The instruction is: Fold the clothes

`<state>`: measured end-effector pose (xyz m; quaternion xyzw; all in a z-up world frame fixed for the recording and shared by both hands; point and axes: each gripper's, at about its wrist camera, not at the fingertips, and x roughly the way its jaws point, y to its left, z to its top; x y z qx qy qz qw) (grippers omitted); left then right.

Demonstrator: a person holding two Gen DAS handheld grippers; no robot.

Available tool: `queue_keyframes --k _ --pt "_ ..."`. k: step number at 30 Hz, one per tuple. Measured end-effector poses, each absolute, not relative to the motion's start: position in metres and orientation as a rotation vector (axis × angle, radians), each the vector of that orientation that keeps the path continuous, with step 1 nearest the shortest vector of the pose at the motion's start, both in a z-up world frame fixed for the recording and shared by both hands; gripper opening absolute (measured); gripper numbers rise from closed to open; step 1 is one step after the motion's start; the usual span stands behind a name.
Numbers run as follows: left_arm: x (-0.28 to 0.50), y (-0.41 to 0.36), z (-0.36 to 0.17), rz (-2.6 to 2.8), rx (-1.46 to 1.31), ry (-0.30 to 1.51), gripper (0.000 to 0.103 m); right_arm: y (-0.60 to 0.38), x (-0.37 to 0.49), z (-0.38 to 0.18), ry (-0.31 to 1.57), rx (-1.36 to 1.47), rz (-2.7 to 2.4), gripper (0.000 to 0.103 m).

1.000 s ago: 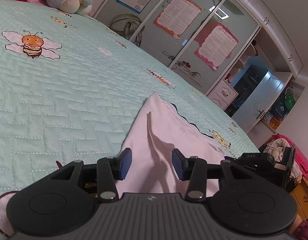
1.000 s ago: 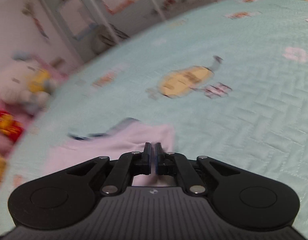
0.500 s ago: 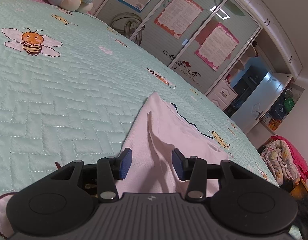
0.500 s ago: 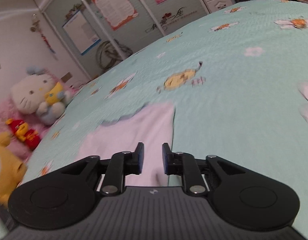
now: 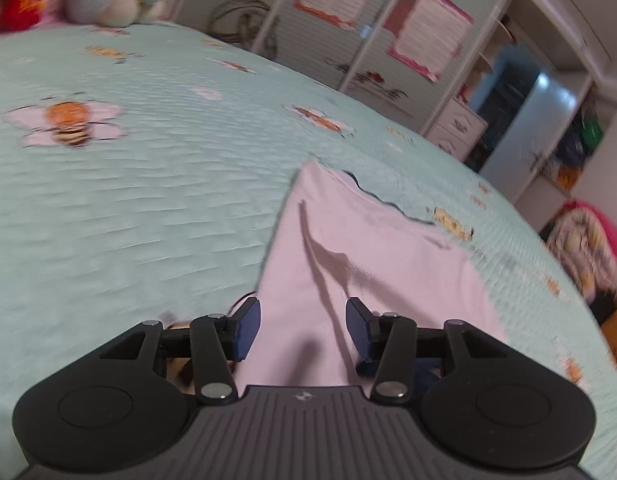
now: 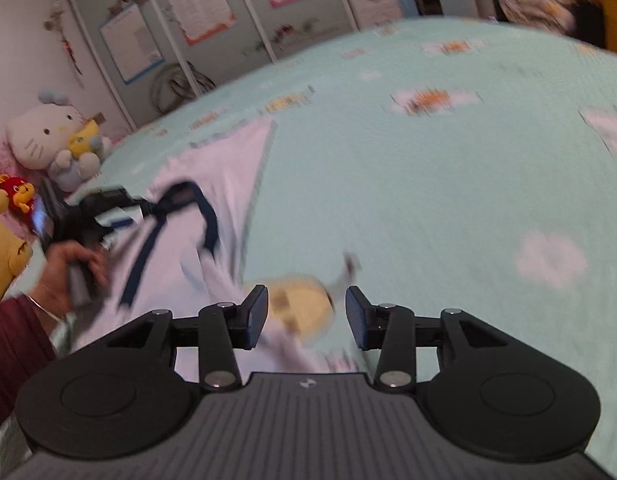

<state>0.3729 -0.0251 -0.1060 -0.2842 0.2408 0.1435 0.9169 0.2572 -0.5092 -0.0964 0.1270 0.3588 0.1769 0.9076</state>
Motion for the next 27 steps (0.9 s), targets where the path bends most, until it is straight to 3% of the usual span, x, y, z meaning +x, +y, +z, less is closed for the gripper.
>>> queue_keyframes --k 5,7,11,14,19,23,26,27 --pt "0.322 -0.042 -0.081 0.173 -0.601 0.535 0.055 -0.521 0.226 -0.111 0.731 0.205 0.318 0.049" --pt "0.312 -0.058 -0.079 0.087 -0.615 0.572 0.059 -0.525 0.218 -0.113 0.715 0.2 0.301 0.057" --pt "0.324 -0.095 -0.09 -0.047 -0.694 0.652 0.06 -0.523 0.206 -0.123 0.684 0.146 0.263 0.06" --pt "0.343 -0.118 -0.104 -0.061 -0.746 0.678 0.06 -0.506 0.201 -0.13 0.656 0.02 0.278 0.071" --pt "0.379 -0.14 -0.127 -0.04 -0.782 0.724 0.057 -0.482 0.204 -0.134 0.626 -0.116 0.362 0.07" --pt "0.399 -0.142 -0.132 -0.033 -0.812 0.692 0.056 -0.486 0.209 -0.133 0.635 -0.069 0.408 0.069" --pt "0.413 -0.143 -0.137 -0.034 -0.828 0.703 0.041 -0.495 0.212 -0.132 0.641 -0.011 0.433 0.067" --pt "0.417 -0.143 -0.139 -0.035 -0.829 0.712 0.029 -0.495 0.212 -0.132 0.641 -0.004 0.437 0.064"
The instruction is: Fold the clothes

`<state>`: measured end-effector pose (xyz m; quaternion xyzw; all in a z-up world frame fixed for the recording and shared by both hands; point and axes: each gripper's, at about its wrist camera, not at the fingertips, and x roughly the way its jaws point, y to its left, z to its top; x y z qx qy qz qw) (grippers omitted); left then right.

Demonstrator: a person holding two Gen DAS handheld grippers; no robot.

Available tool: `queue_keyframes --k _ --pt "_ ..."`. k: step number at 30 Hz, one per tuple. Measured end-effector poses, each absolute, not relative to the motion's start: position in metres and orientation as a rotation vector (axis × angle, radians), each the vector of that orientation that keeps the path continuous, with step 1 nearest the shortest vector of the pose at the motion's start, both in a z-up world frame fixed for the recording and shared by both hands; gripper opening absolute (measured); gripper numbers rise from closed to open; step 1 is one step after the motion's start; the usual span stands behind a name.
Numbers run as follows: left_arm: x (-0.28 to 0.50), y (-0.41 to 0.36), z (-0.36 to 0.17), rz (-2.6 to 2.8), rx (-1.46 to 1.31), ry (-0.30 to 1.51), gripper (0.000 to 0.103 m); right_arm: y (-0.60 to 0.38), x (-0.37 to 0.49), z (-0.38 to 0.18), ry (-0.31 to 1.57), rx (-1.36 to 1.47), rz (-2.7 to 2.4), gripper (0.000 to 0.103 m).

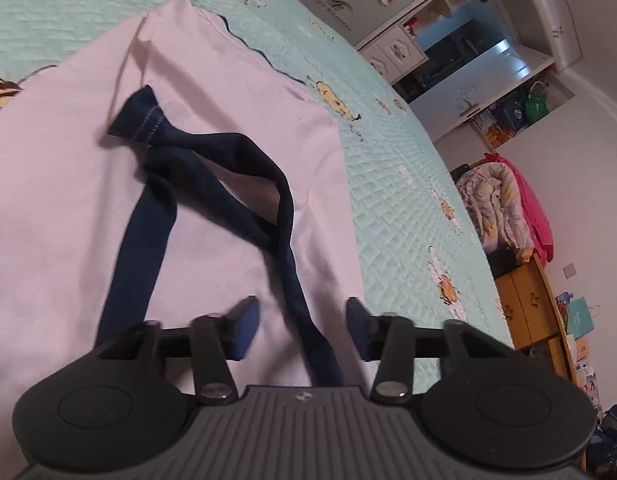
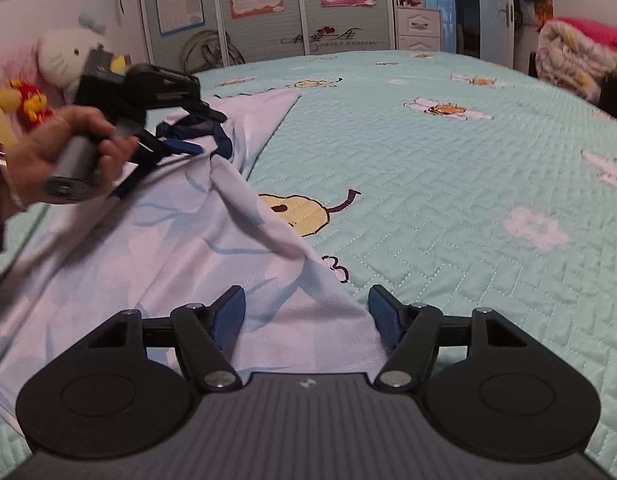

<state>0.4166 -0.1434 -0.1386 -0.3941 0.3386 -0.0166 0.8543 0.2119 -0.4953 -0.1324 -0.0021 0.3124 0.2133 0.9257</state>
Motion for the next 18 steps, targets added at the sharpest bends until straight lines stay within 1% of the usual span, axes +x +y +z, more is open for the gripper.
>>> queue_keyframes --k 1,2,4,6,8,18 --pt "0.42 -0.145 -0.14 -0.04 -0.829 0.724 0.015 -0.497 0.212 -0.132 0.642 0.005 0.44 0.061" --pt "0.421 -0.146 -0.14 -0.049 -0.824 0.734 0.009 -0.498 0.213 -0.132 0.643 0.017 0.442 0.059" --pt "0.422 -0.149 -0.14 -0.072 -0.811 0.749 0.004 -0.501 0.212 -0.132 0.645 0.036 0.45 0.052" --pt "0.423 -0.15 -0.139 -0.086 -0.794 0.757 0.002 -0.504 0.211 -0.132 0.649 0.045 0.463 0.048" --pt "0.422 -0.15 -0.138 -0.091 -0.791 0.764 0.002 -0.508 0.21 -0.129 0.654 0.057 0.462 0.047" --pt "0.42 -0.15 -0.142 -0.127 -0.764 0.801 0.003 -0.547 0.2 -0.127 0.719 0.21 0.425 0.05"
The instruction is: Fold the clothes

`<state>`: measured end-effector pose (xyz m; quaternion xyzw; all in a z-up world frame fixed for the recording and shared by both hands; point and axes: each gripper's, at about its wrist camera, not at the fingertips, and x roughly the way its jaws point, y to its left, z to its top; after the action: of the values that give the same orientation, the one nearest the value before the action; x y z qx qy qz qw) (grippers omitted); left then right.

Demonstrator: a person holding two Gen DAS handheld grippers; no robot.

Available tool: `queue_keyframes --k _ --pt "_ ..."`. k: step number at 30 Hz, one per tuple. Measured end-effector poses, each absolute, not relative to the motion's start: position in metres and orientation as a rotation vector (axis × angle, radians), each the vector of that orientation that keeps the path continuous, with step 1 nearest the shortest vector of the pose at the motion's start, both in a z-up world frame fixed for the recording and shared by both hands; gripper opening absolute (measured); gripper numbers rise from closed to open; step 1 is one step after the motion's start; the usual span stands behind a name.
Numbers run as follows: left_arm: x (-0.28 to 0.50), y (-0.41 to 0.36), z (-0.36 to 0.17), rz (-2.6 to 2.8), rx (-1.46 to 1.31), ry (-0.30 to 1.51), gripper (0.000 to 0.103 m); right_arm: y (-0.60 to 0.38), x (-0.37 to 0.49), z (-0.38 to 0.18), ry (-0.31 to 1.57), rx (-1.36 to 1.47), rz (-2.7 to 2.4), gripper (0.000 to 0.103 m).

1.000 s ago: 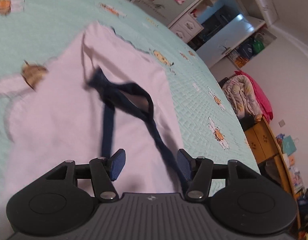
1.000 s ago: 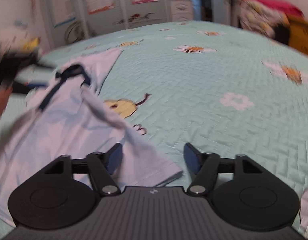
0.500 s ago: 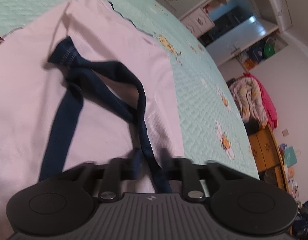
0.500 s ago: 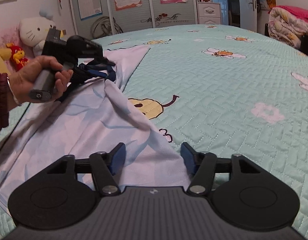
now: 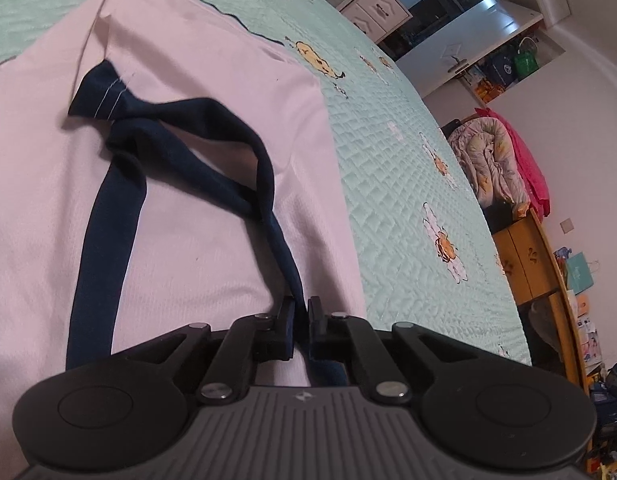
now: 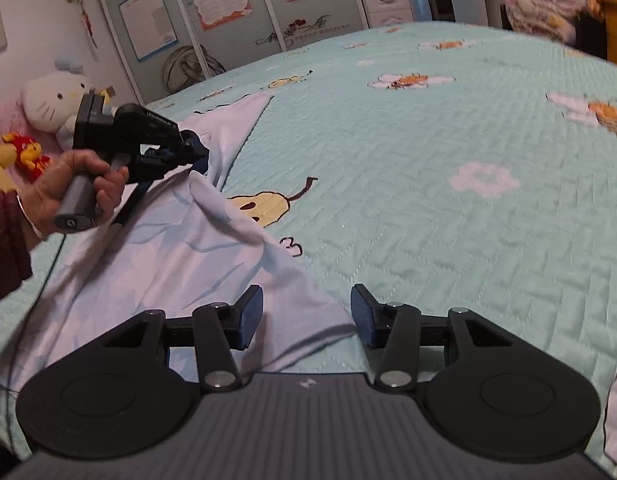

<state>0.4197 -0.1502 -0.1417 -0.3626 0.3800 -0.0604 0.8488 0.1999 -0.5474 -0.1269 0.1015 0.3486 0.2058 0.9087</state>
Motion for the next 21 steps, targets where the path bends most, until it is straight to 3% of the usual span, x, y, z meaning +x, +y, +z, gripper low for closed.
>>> queue_keyframes --k 6,8,10,11,21 --pt "0.422 -0.154 -0.139 -0.121 -0.713 0.816 0.002 -0.562 0.205 -0.13 0.753 0.302 0.441 0.047" --pt "0.424 -0.154 -0.138 -0.119 -0.697 0.824 0.0 -0.565 0.208 -0.129 0.777 0.307 0.432 0.033" --pt "0.426 -0.155 -0.137 -0.12 -0.681 0.83 0.0 -0.571 0.211 -0.13 0.803 0.33 0.421 0.005" --pt "0.426 -0.156 -0.137 -0.12 -0.671 0.834 0.0 -0.576 0.213 -0.131 0.818 0.358 0.425 0.0" --pt "0.436 -0.14 -0.105 -0.15 -0.593 0.84 0.0 -0.568 0.195 -0.089 0.739 0.65 0.707 0.0"
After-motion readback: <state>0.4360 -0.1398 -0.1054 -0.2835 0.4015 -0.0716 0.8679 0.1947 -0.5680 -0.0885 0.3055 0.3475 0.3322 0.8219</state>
